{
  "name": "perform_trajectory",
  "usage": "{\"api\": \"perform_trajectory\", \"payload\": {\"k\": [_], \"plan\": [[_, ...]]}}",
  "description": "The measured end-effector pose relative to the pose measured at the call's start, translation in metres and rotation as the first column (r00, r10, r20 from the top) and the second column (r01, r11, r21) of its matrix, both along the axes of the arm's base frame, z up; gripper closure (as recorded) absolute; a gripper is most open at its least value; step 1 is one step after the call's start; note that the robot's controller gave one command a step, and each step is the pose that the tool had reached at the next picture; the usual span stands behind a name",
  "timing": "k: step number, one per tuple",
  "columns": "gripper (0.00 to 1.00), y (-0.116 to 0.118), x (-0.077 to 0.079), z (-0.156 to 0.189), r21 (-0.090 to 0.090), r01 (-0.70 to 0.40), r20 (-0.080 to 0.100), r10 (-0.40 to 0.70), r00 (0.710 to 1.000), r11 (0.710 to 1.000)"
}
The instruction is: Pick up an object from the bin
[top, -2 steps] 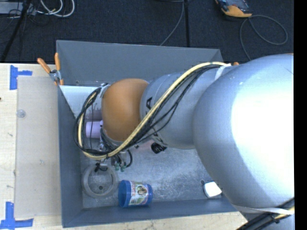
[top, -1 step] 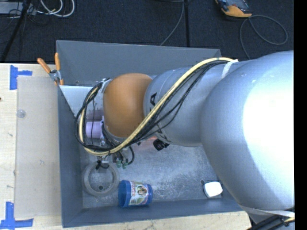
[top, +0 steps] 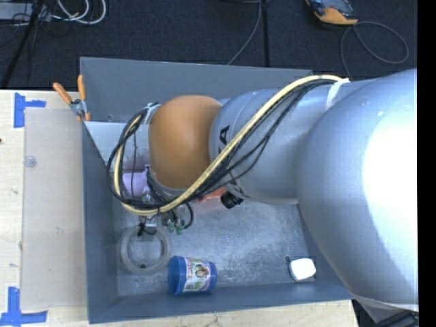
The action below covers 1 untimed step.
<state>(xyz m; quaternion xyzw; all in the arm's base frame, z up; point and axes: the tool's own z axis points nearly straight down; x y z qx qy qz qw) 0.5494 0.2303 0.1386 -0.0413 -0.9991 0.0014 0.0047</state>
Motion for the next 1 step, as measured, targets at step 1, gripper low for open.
{"api": "perform_trajectory", "payload": {"k": [1], "plan": [[1.00, 0.0003, 0.0007, 0.0204, 0.001, 0.000, 0.002, 0.000, 1.000, 1.000]]}}
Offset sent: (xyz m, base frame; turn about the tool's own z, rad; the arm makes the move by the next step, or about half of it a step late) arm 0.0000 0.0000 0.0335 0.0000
